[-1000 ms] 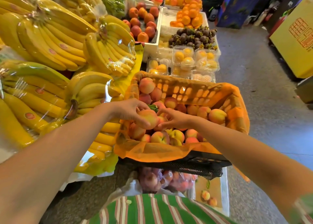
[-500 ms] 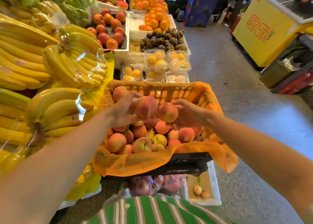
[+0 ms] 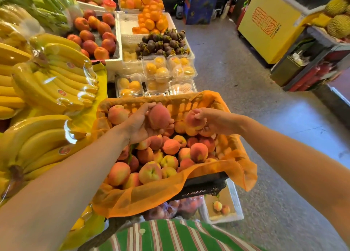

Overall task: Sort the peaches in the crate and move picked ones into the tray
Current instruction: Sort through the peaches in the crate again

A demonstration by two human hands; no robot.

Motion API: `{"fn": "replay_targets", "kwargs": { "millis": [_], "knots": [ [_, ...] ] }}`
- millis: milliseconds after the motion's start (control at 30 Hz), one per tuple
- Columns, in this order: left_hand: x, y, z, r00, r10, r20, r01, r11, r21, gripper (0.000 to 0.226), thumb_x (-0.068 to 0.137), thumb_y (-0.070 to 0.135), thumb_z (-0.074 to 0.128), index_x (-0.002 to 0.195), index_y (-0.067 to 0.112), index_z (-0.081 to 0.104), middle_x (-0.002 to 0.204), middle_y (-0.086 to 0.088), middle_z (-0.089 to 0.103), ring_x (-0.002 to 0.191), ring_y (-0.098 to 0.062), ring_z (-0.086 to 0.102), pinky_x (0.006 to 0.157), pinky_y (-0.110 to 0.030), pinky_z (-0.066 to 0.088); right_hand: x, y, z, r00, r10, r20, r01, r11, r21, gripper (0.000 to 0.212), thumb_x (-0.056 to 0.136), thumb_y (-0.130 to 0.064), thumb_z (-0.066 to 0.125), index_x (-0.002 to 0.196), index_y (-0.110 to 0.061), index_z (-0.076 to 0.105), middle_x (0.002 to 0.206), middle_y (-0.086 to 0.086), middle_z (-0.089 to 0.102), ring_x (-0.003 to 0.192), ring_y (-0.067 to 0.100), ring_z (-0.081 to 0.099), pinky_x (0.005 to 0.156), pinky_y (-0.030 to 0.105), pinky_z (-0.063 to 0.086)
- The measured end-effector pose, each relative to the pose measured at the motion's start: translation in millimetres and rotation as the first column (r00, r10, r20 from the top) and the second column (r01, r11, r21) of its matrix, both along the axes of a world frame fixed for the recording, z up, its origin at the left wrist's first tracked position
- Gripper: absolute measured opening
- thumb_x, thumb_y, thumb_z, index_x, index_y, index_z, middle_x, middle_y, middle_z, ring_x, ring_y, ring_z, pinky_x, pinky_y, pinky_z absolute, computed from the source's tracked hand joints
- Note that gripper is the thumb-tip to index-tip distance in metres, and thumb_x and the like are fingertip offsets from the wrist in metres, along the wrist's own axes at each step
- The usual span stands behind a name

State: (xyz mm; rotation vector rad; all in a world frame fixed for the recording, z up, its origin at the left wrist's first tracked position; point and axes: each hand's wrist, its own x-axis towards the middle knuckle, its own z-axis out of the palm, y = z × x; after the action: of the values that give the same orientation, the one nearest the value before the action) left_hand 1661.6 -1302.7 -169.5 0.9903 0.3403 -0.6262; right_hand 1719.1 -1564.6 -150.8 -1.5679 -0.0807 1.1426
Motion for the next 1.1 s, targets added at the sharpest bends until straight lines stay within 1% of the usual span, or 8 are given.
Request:
{"fn": "replay_targets", "kwargs": {
  "millis": [133,267,333,433,600,767,967,1100],
  "knots": [
    [4.2,-0.8,1.4,1.000,0.028,-0.003,-0.028,0.997,-0.067,0.066,0.062,0.046,0.083,0.112,0.012,0.057,0.098,-0.016,0.066,0.088,-0.029,0.064,0.052,-0.027,0.053,0.6,-2.9,2.4,0.998,0.007,0.063,-0.001,0.996,-0.084,0.041,0.094,-0.021,0.055,0.134,-0.020,0.048,0.124,0.008,0.054,0.105,0.019,0.058,0.077,0.025,0.052],
    [7.4,-0.6,1.1,0.999,-0.027,0.027,0.023,0.991,0.129,0.040,0.074,0.032,0.074,0.110,0.019,0.060,0.118,-0.014,0.058,0.088,-0.024,0.065,0.064,-0.033,0.058,1.4,-5.4,3.5,0.957,0.169,0.235,-0.089,0.945,-0.314,0.040,0.092,-0.018,0.061,0.130,-0.021,0.050,0.123,0.007,0.053,0.113,0.024,0.056,0.088,0.033,0.051],
    [7.7,0.1,-0.5,0.997,-0.073,0.013,0.069,0.981,0.181,0.047,0.076,0.035,0.070,0.115,0.014,0.058,0.126,-0.020,0.056,0.095,-0.028,0.065,0.067,-0.035,0.059,3.5,-3.8,4.8,0.864,0.391,0.317,-0.173,0.822,-0.542,0.045,0.089,-0.021,0.065,0.131,-0.026,0.049,0.128,0.001,0.046,0.120,0.022,0.050,0.091,0.030,0.050],
    [5.9,-1.8,-1.9,0.993,-0.115,-0.037,0.118,0.989,0.093,0.054,0.089,0.045,0.056,0.119,-0.001,0.057,0.115,-0.024,0.064,0.094,-0.031,0.068,0.071,-0.036,0.060,5.0,-0.3,7.0,0.735,0.655,0.176,-0.303,0.550,-0.778,0.056,0.083,-0.027,0.071,0.132,-0.036,0.046,0.137,-0.004,0.039,0.129,0.023,0.040,0.100,0.037,0.045],
    [5.4,-5.3,-1.9,0.985,-0.156,-0.076,0.161,0.985,0.064,0.066,0.092,0.051,0.049,0.122,-0.008,0.053,0.105,-0.026,0.067,0.091,-0.033,0.069,0.079,-0.040,0.060,-7.3,12.3,12.6,0.496,0.858,-0.135,-0.465,0.131,-0.876,0.063,0.084,-0.015,0.068,0.141,-0.028,0.043,0.139,0.002,0.045,0.124,0.026,0.046,0.088,0.032,0.044],
    [5.4,-9.9,-0.3,0.979,-0.190,-0.071,0.196,0.977,0.080,0.067,0.095,0.055,0.039,0.124,-0.005,0.051,0.103,-0.028,0.067,0.089,-0.034,0.069,0.081,-0.041,0.057,-15.5,7.8,-9.5,0.416,0.884,-0.214,-0.436,-0.012,-0.900,0.075,0.078,-0.011,0.073,0.142,-0.028,0.037,0.131,0.005,0.051,0.112,0.029,0.053,0.086,0.038,0.053],
    [6.8,-15.9,-1.6,0.952,-0.296,-0.074,0.303,0.946,0.113,0.074,0.095,0.059,0.032,0.130,-0.004,0.048,0.110,-0.027,0.065,0.094,-0.034,0.067,0.086,-0.041,0.055,-16.3,-0.5,-20.7,0.476,0.879,-0.020,-0.339,0.163,-0.926,0.055,0.080,-0.016,0.072,0.129,-0.019,0.047,0.099,-0.001,0.054,0.094,0.022,0.056,0.065,0.027,0.049],
    [7.0,-24.1,-1.1,0.949,-0.309,-0.069,0.316,0.937,0.149,0.073,0.096,0.060,0.027,0.127,-0.002,0.052,0.108,-0.024,0.067,0.095,-0.033,0.067,0.091,-0.042,0.052,-7.1,12.4,-5.1,0.779,0.420,0.466,-0.136,0.838,-0.528,0.062,0.083,-0.038,0.072,0.136,-0.024,0.044,0.126,-0.004,0.054,0.112,0.013,0.056,0.090,0.027,0.050]
  ]
}}
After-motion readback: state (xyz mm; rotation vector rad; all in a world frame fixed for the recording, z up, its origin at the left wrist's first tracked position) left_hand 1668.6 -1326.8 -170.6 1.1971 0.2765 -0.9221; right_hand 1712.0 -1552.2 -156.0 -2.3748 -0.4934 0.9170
